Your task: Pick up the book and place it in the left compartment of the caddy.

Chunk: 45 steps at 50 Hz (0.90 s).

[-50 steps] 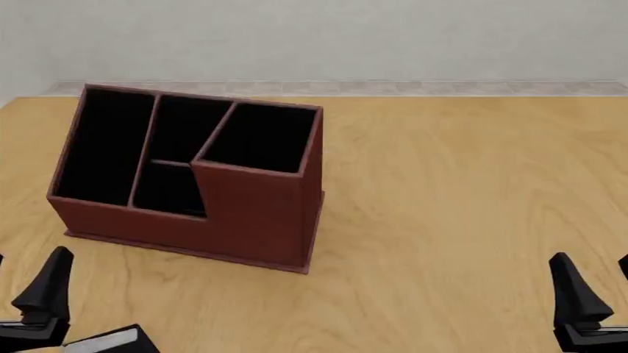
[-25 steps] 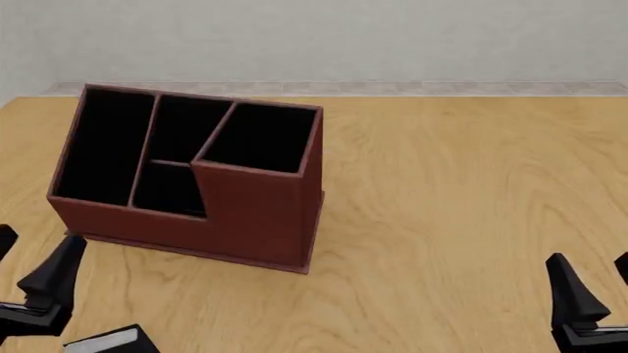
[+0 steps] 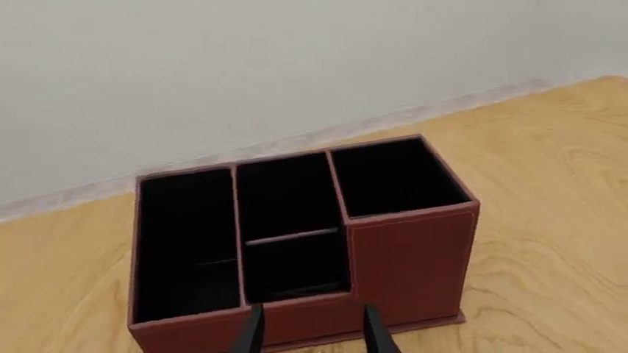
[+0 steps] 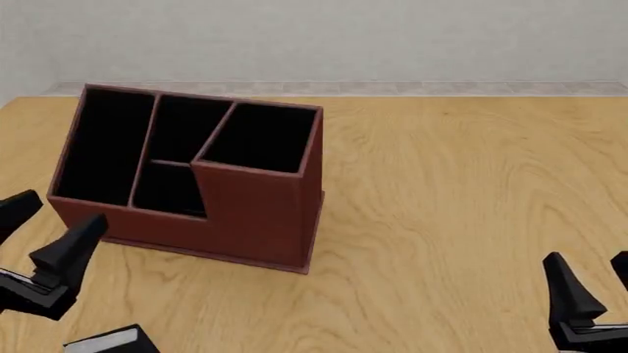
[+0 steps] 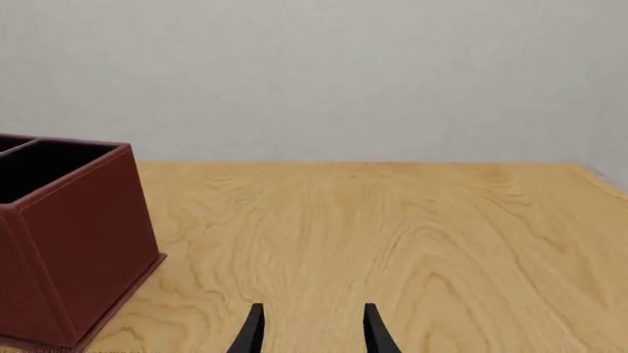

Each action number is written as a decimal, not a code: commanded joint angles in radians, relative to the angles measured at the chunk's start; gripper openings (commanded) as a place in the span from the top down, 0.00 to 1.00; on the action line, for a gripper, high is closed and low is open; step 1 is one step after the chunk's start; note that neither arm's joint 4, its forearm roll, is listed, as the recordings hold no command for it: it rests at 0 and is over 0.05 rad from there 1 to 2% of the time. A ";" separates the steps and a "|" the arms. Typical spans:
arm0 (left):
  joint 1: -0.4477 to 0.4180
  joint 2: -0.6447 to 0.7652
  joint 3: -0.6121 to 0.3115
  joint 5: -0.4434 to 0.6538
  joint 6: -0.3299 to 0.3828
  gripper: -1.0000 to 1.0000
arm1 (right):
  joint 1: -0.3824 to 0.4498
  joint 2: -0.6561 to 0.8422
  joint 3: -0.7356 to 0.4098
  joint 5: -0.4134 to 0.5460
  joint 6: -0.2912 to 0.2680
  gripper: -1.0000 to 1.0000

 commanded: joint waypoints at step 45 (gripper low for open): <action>-0.366 0.333 -0.389 0.419 0.100 0.00 | 0.010 0.075 0.001 -0.049 0.042 0.00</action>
